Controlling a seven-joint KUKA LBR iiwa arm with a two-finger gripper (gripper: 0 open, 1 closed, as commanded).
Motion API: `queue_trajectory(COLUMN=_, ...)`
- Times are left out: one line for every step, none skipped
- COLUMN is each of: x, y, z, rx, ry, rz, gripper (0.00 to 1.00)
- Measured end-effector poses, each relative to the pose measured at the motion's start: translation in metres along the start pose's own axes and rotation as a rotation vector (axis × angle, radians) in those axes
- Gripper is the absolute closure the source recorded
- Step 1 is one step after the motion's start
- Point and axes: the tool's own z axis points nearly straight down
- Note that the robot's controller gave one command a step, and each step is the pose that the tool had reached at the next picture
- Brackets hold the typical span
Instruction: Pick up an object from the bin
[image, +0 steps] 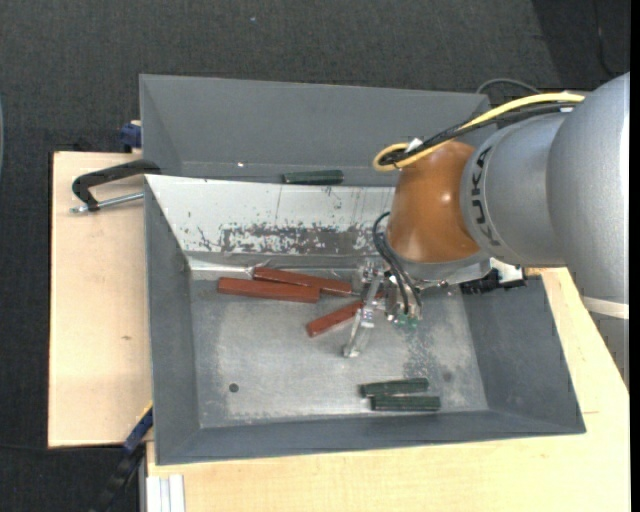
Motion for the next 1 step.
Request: queue_trajectory(x=-0.0065, y=0.0289, z=0.0007, rx=-0.003, ry=-0.002, rz=-0.052, gripper=0.0)
